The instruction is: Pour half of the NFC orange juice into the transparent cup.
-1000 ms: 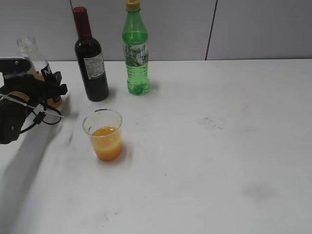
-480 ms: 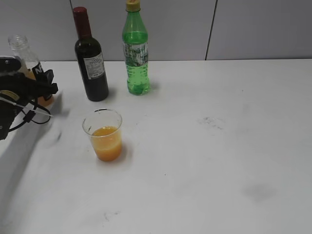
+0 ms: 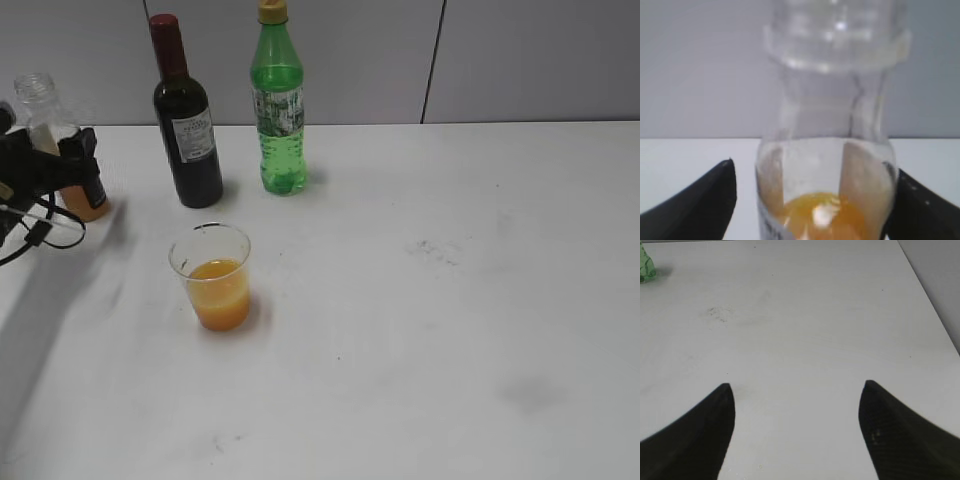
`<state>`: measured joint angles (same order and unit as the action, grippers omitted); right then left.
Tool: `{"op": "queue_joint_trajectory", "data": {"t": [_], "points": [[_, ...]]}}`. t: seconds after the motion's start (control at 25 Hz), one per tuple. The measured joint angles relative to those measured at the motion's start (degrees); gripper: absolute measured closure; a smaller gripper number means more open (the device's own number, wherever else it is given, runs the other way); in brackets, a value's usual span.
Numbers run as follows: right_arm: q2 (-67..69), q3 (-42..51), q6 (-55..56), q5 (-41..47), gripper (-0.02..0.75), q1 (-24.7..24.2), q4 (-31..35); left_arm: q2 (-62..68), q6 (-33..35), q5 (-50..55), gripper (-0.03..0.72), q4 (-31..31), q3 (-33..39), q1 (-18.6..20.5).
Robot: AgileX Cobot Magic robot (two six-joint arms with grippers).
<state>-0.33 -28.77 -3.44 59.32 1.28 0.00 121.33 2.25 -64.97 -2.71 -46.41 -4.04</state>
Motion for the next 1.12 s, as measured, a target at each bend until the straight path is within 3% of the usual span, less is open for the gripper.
{"op": "queue_joint_trajectory", "data": {"t": [0.44,0.72,0.88,1.12], "points": [[0.0,0.0,0.0,0.0,0.148,0.0,0.0,-11.4,0.8,2.1,0.015,0.0,0.1,0.0],[0.0,0.0,0.0,0.0,0.148,0.0,0.0,-21.2,3.1,9.0,0.023,0.9,0.2,0.0],[0.0,0.0,0.0,0.0,0.148,0.0,0.0,-28.7,3.5,20.4,0.033,3.0,0.2,0.0],[0.0,0.0,0.0,0.0,0.148,0.0,0.0,-42.3,3.6,47.3,0.051,4.2,0.2,0.0]]}}
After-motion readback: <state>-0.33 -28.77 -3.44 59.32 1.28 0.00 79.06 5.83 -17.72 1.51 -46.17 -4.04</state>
